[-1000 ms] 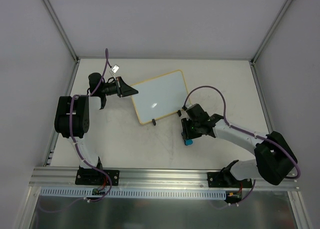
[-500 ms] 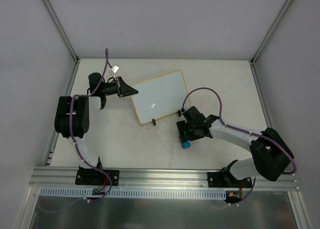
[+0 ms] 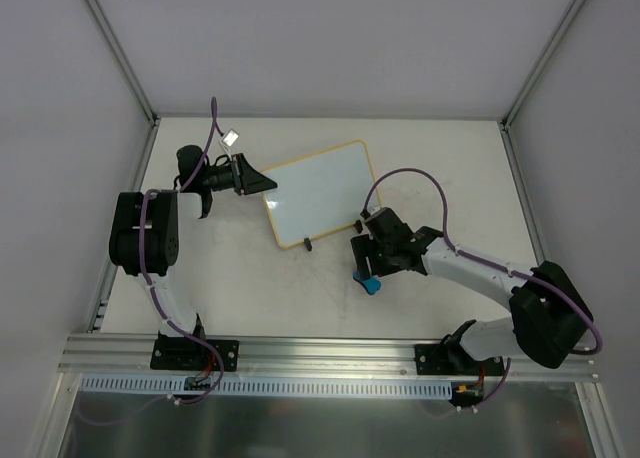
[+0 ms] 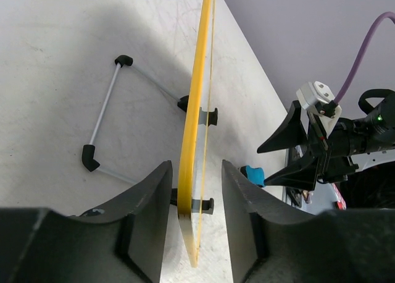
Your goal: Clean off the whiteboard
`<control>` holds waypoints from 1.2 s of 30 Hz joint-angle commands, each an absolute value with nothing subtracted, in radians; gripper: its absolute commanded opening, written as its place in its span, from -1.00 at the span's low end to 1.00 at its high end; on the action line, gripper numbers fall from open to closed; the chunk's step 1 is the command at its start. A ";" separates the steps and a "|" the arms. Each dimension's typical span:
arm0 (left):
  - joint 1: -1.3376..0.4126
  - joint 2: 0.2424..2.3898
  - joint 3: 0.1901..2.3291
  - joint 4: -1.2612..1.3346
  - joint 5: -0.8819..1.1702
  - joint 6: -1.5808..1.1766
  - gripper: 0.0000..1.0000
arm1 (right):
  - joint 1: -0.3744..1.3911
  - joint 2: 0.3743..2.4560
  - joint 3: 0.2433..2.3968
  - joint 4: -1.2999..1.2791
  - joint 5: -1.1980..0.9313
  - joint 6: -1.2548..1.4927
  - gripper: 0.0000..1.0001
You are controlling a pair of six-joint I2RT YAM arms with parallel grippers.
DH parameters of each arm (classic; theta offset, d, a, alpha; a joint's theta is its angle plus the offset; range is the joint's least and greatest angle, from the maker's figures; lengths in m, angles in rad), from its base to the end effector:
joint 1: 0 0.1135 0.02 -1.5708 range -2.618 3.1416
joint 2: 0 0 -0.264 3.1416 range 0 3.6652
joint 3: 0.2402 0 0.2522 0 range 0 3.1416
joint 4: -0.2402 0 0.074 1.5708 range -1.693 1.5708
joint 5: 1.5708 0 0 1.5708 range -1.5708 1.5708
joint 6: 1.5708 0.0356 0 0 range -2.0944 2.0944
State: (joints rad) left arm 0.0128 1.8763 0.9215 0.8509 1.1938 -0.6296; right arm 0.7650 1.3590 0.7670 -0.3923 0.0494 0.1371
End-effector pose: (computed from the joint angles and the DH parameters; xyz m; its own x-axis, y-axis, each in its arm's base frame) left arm 0.3769 -0.0283 0.1910 -0.6255 -0.2248 -0.7471 0.6825 0.3063 -0.6636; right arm 0.1901 0.1801 0.1934 -0.6870 -0.4703 -0.5539 -0.5835 0.8113 0.0349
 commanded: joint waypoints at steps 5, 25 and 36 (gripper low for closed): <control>0.014 1.864 0.923 0.920 1.219 -0.607 -0.04 | 0.775 1.347 0.802 -0.419 0.089 0.121 0.49; 0.126 1.778 0.805 1.144 1.198 -0.744 0.11 | 0.773 1.263 0.870 -0.423 0.069 0.074 0.49; 0.182 1.648 0.661 1.325 1.111 -0.877 0.11 | 0.764 1.236 1.003 -0.417 0.084 0.029 0.49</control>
